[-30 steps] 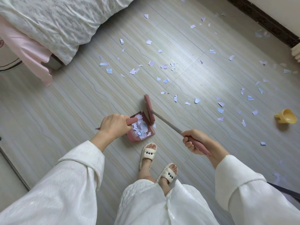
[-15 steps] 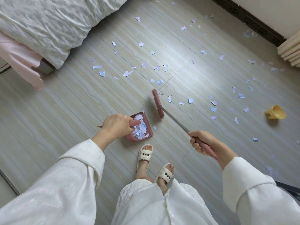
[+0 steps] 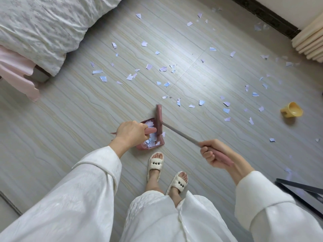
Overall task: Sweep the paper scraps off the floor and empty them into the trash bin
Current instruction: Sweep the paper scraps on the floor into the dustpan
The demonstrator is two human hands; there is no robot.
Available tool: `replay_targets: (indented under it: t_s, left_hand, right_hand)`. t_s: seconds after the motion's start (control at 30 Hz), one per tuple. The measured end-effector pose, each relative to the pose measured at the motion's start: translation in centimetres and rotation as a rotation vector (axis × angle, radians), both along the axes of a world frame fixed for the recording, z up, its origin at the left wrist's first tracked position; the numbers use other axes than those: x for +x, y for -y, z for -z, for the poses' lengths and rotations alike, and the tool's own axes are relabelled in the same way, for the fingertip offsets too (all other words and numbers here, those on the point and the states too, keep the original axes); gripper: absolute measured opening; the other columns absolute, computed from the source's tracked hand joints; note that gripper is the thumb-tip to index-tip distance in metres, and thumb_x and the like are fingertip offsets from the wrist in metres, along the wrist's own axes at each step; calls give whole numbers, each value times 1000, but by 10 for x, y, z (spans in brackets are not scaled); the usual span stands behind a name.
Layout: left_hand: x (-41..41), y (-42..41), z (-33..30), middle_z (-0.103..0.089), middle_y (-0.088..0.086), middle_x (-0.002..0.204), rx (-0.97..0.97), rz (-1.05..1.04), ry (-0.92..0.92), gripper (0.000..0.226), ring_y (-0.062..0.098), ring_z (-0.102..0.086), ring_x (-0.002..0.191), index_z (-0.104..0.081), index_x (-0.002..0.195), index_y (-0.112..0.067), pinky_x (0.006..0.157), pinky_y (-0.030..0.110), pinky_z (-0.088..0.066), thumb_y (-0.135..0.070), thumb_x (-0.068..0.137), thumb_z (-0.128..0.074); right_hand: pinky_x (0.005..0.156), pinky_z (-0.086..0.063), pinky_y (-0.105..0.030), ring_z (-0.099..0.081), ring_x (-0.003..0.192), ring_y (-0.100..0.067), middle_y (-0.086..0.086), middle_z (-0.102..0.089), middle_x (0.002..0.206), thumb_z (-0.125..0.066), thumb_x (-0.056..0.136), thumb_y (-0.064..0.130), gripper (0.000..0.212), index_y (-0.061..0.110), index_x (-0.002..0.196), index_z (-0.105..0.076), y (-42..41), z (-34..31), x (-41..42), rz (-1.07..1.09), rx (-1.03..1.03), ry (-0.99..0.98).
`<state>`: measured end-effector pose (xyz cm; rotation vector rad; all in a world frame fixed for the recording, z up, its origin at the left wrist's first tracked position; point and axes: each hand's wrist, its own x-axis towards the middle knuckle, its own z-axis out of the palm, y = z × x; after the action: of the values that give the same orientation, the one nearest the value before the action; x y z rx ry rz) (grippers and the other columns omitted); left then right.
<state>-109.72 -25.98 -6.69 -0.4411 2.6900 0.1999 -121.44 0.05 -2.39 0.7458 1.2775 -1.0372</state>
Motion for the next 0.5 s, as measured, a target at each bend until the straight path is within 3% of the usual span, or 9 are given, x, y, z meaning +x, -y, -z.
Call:
replay_targets:
  t_s: [0.2,0.37,0.5]
  left_hand:
    - [4,0,-2,-67,4,81,-16,10,2,22,26,-61,77,-63,86,-27,60,27,-34,-46,82,-51]
    - [14,4,-6,-69,5,87,-16,-25,-14,38,26,-63,86,-64,88,-27,62,28,-35,-60,86,-45]
    - [24,5,-12,-68,4,85,26,-64,10,41,27,-62,86,-57,77,-24,64,29,-37,-62,84,-46]
  right_hand:
    - [27,-29,-10,-39,27,-5,4,-47,45,-45,97,18,22,14,76,-39,-5,-11,-4,-215,59,-132]
    - [28,-31,-12,-39,26,-6,-1,-45,57,-46,97,15,21,13,77,-40,-3,-4,1,-223,111,-201]
    - [29,-32,-10,-40,26,-6,0,-45,55,-46,97,14,21,12,76,-41,-6,1,4,-206,132,-196]
